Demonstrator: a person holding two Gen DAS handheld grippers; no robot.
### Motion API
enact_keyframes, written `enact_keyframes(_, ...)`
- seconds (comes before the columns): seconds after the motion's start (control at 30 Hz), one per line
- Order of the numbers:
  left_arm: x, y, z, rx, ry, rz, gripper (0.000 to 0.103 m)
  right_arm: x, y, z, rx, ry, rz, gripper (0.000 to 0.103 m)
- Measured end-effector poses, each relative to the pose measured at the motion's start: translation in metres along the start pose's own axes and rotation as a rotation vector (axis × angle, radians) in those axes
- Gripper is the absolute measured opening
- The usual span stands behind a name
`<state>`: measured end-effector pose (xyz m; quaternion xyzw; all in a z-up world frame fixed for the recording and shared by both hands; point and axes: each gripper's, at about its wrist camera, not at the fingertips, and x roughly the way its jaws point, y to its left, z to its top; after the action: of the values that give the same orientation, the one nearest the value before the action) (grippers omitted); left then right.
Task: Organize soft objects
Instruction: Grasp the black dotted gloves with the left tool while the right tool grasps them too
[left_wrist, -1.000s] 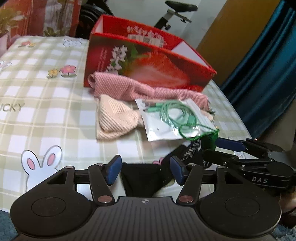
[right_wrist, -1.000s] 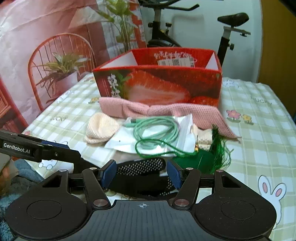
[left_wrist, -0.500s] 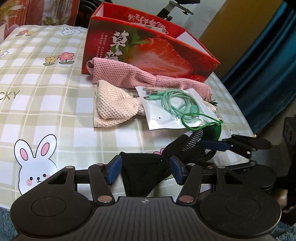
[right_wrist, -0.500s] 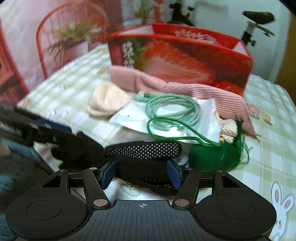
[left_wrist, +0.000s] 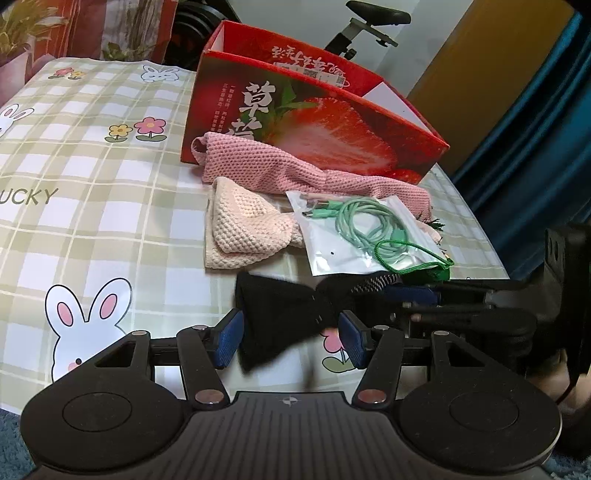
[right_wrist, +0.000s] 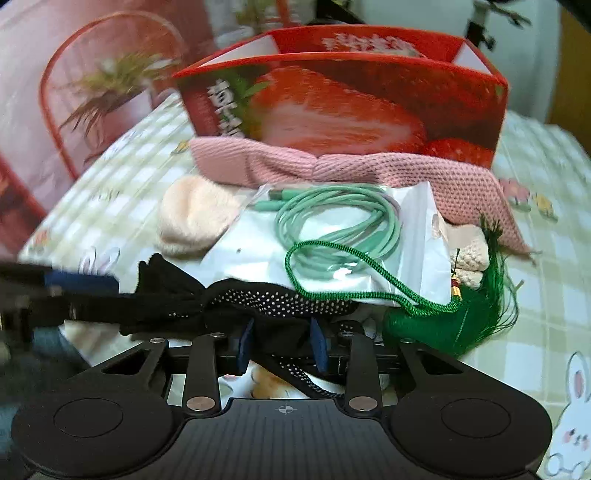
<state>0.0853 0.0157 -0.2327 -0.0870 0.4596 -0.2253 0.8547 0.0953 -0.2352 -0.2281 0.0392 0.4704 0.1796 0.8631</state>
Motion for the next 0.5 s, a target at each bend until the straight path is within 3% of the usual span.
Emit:
enact_keyframes(0.27, 0.005, 0.006, 0.000, -0.020, -0.001, 0.013, 0.059, -0.002, -0.003, -0.011, 0.052, -0.041, 0.027, 0.029)
enact_keyframes(0.5, 0.011, -0.001, -0.003, 0.023, 0.026, 0.023, 0.058, -0.006, -0.012, -0.018, 0.103, -0.082, 0.061, 0.027)
